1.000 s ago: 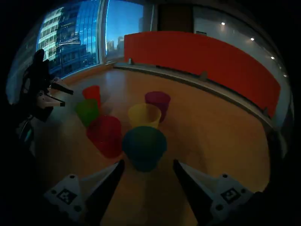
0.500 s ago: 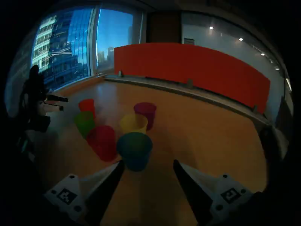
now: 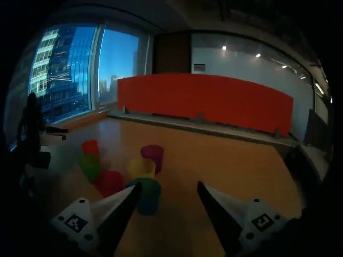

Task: Pour water

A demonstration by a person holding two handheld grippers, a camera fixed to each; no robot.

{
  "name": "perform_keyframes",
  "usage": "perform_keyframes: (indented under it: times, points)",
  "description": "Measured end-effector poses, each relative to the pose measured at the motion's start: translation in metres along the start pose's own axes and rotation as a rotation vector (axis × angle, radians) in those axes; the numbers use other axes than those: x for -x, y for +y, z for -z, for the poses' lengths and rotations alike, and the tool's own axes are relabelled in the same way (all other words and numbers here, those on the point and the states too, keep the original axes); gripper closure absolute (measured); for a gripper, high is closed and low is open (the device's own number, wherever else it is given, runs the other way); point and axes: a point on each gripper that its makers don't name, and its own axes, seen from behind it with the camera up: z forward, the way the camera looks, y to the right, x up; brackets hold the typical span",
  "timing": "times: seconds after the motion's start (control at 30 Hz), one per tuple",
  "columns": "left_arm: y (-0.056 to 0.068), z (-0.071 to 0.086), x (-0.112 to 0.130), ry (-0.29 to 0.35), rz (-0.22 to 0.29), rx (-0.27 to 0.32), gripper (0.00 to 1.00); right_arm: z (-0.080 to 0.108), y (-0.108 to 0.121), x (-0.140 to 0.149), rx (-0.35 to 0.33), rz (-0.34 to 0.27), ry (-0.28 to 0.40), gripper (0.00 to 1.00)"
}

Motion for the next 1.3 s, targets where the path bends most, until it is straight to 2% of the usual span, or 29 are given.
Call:
perform_keyframes:
  times: [0.37,0.8,0.97,1.3]
  points:
    - [-0.015,0.007,-0.012,0.063,0.017,-0.076,0.13,-0.008,0.004,-0.032,0.083,0.000,0.140,0.00]
    - [-0.026,0.017,-0.040,0.171,0.018,-0.156,0.13,-0.007,0.024,-0.055,0.241,-0.075,0.286,0.00]
    - [-0.025,0.020,-0.051,0.207,0.028,-0.173,0.13,-0.006,0.029,-0.061,0.276,-0.103,0.322,0.01]
    - [-0.029,0.025,-0.067,0.271,0.042,-0.220,0.13,-0.009,0.026,-0.066,0.307,-0.116,0.352,0.01]
